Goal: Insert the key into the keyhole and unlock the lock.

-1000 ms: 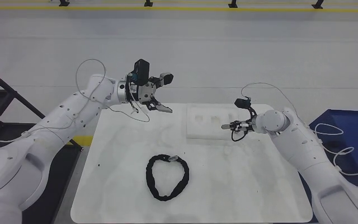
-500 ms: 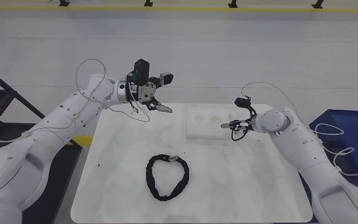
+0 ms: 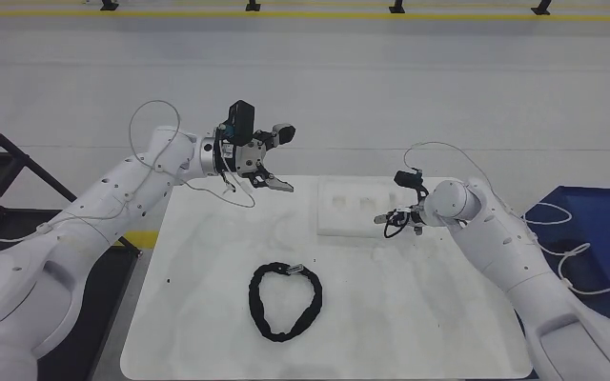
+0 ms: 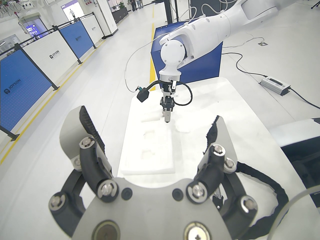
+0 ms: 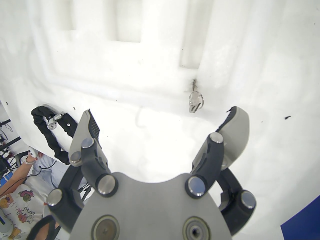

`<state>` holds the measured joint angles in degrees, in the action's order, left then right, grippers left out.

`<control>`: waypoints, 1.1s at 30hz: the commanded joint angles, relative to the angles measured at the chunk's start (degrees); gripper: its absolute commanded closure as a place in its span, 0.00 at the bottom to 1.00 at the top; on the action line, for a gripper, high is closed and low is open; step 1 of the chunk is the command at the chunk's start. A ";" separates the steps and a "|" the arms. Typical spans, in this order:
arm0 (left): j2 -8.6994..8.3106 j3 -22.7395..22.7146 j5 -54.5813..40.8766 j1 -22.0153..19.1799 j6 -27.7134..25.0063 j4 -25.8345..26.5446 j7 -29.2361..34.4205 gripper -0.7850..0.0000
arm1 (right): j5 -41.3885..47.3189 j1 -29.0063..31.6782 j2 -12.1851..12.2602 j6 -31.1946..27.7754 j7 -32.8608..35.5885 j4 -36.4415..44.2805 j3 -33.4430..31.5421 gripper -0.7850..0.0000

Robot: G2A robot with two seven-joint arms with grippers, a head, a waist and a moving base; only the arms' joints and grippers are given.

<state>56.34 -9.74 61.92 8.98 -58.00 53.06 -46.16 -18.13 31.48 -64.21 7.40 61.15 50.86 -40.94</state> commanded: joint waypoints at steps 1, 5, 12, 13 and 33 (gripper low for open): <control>0.00 0.00 0.00 0.00 0.00 0.00 0.00 0.00 | -0.01 -0.20 -0.24 -0.10 0.03 -0.46 0.12 0.01; 0.00 0.00 0.00 0.00 0.00 0.00 0.00 0.00 | -1.14 -0.95 -0.75 0.21 0.49 -1.10 0.67 0.21; 0.00 0.00 0.00 0.00 0.00 0.00 0.00 0.00 | -1.97 -1.97 -1.65 0.44 0.96 -3.21 1.19 0.36; 0.00 0.00 0.00 0.00 0.00 0.00 0.00 0.00 | -1.92 -2.13 -1.81 0.53 0.97 -3.62 1.24 0.40; 0.00 0.00 0.00 0.00 0.00 0.00 0.00 0.00 | -3.77 -5.32 -6.56 2.64 -1.14 -15.04 4.70 0.77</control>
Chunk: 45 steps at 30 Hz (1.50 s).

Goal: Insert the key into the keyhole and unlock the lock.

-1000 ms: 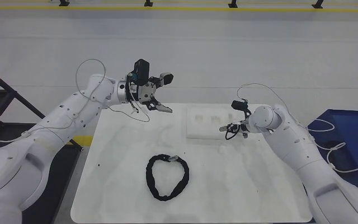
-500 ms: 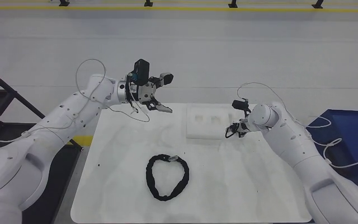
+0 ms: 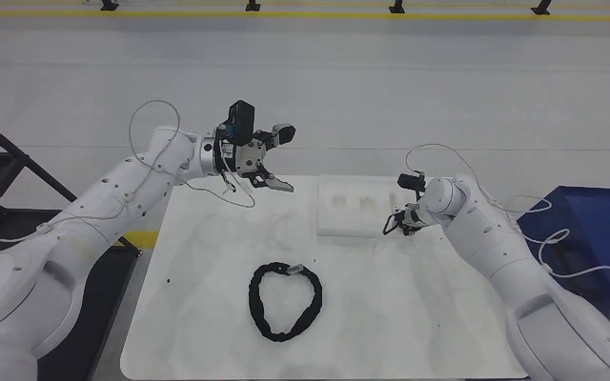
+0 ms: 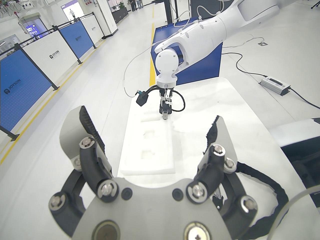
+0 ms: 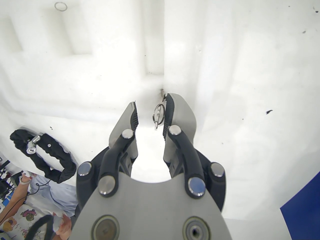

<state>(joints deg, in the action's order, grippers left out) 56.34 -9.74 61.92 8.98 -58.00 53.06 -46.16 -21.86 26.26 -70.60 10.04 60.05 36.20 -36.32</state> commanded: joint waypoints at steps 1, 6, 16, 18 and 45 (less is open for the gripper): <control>0.00 0.00 0.00 0.00 0.00 0.00 0.00 0.00 | 0.00 -0.27 -0.38 -0.09 -0.14 -0.95 0.12 0.82; 0.00 0.00 0.00 0.00 0.00 0.00 0.00 0.00 | -0.05 -1.35 -1.22 -0.33 -0.02 -3.05 0.13 1.00; 0.00 0.00 0.00 0.00 0.00 0.00 0.00 0.00 | -0.20 -3.83 -0.59 -1.11 5.43 -2.26 -2.03 1.00; 0.00 0.00 0.00 0.00 0.00 0.00 0.00 0.00 | -0.46 -3.96 0.03 -1.10 6.95 -0.68 -2.90 1.00; 0.00 0.00 0.00 0.00 0.00 0.00 0.00 0.00 | 25.96 24.91 13.59 -9.34 14.59 51.87 -42.50 1.00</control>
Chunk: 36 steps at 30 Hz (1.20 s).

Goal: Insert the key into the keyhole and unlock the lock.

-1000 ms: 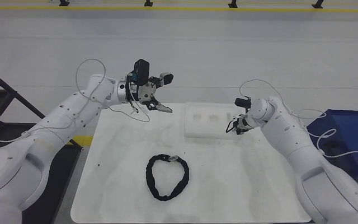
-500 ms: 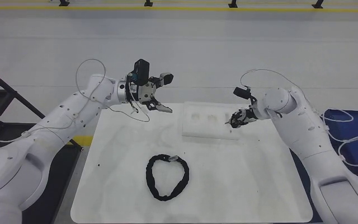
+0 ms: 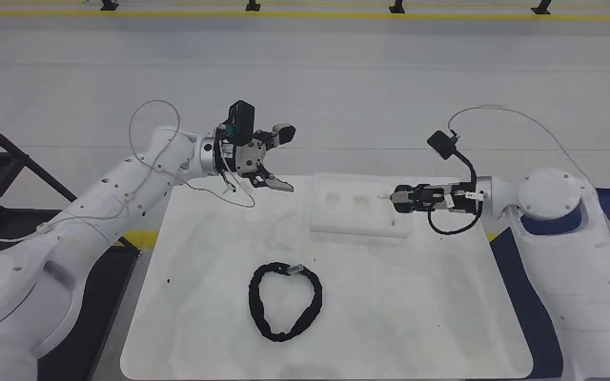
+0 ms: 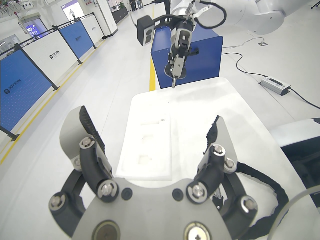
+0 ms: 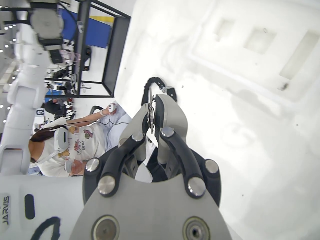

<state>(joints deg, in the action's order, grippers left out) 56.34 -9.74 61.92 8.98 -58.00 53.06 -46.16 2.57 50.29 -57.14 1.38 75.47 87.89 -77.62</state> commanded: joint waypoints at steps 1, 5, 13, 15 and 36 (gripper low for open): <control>0.00 0.00 0.00 0.00 0.00 0.00 0.00 0.00 | 2.26 1.62 0.23 -1.15 -1.52 0.43 -1.89 1.00; 0.00 0.00 0.00 0.00 0.00 0.00 0.00 0.00 | 4.93 3.52 0.43 -2.64 -4.97 0.72 -3.79 1.00; 0.00 0.00 0.00 0.00 0.00 0.00 0.00 0.00 | 7.54 4.61 0.43 -3.38 -8.48 0.32 -5.04 1.00; 0.00 0.00 0.00 0.00 0.00 0.00 0.00 0.00 | 7.54 4.61 0.43 -3.38 -8.48 0.32 -5.04 1.00; 0.73 0.00 16.56 13.49 3.72 -4.40 -1.76 0.00 | 7.54 4.61 0.43 -3.38 -8.48 0.32 -5.04 1.00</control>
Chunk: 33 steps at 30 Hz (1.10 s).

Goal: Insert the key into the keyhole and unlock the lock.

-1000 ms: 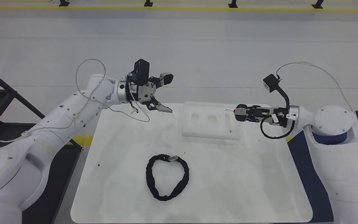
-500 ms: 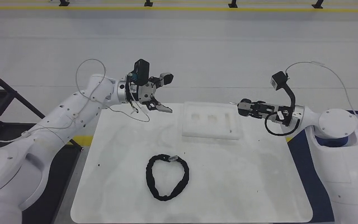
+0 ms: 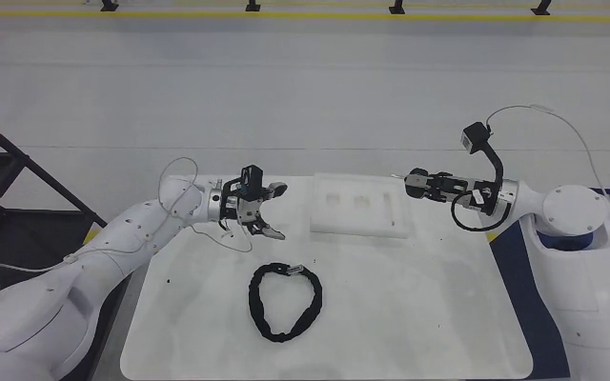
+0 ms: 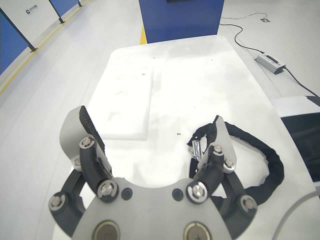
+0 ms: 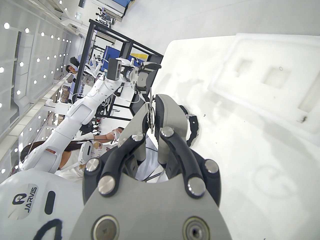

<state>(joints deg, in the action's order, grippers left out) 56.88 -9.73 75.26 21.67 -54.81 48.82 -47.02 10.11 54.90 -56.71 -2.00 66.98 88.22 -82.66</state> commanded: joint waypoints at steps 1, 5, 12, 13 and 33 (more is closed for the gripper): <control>0.39 -0.01 5.16 1.56 0.98 -0.44 -2.10 0.00 | 0.00 0.00 0.00 0.00 0.00 0.00 0.00 1.00; 1.26 -0.01 9.98 3.97 2.04 -1.18 -4.50 0.00 | 0.00 0.00 0.00 0.00 0.00 0.00 0.00 1.00; 2.68 -0.01 13.75 5.93 2.54 -2.79 -5.00 0.00 | 0.00 0.00 0.00 0.00 0.00 0.00 0.00 1.00; 2.87 -0.01 13.79 6.16 2.50 -3.00 -4.97 0.00 | 0.00 0.00 0.00 0.00 0.00 0.00 0.00 1.00; 3.10 -0.44 13.02 7.71 4.01 -2.44 -2.67 0.00 | 0.00 0.00 0.00 0.00 0.00 0.00 0.00 1.00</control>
<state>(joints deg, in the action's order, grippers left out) 59.92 -9.98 88.60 28.61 -51.62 46.18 -51.06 10.11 54.90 -56.71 -2.00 66.98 88.22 -82.66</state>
